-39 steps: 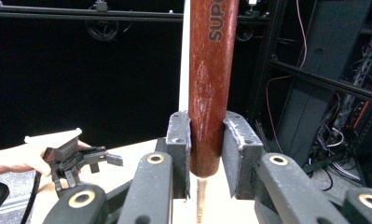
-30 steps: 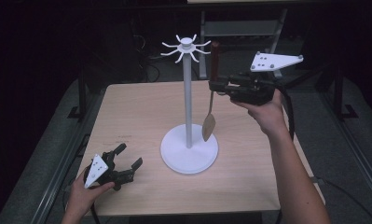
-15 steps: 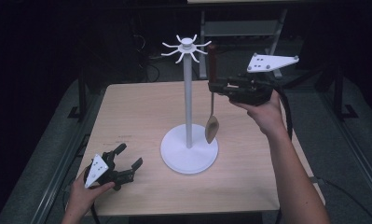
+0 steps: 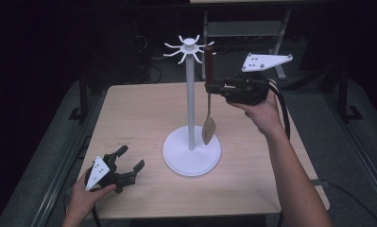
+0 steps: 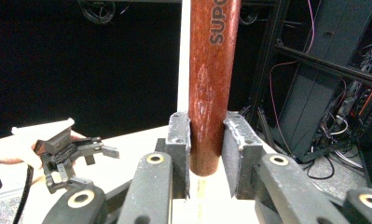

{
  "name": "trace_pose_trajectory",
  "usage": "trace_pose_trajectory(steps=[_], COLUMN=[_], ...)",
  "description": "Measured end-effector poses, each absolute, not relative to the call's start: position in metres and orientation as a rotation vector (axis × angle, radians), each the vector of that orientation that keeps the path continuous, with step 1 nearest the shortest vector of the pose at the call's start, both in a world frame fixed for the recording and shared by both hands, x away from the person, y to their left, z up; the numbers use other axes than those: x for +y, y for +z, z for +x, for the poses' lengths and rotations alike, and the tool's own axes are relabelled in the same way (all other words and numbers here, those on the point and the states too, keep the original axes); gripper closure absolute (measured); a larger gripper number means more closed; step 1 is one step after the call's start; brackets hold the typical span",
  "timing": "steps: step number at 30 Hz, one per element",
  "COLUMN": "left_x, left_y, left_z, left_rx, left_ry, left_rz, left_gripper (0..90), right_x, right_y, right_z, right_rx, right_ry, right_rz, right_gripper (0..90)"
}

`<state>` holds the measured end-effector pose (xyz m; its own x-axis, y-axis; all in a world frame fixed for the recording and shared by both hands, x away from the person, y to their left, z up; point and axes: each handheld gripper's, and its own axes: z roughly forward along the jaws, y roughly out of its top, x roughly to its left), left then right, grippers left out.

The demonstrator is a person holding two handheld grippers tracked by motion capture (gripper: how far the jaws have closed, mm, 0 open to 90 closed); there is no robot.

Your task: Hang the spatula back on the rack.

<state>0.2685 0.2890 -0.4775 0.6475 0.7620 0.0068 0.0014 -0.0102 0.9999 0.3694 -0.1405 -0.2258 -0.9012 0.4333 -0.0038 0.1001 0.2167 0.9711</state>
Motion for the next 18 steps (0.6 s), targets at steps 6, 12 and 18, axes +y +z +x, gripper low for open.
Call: trace_pose_trajectory(steps=[6,12,18], left_x=[0.289,0.289,0.289], left_y=[-0.477,-0.477,-0.477], left_z=[0.269,0.268,0.269], left_rx=[0.674,0.674,0.674], left_ry=[0.681,0.682,0.681], left_rz=[1.475,1.478,1.477], left_gripper=[12.9,12.9,12.9], right_x=[-0.148,-0.16,-0.172], right_y=[-0.228,-0.232,-0.24], right_z=[0.365,0.356,0.352], right_rx=[2.216,2.215,2.219], right_ry=[1.774,1.769,1.722], right_rz=[0.496,0.506,0.556], right_gripper=[66.8,60.7,55.4])
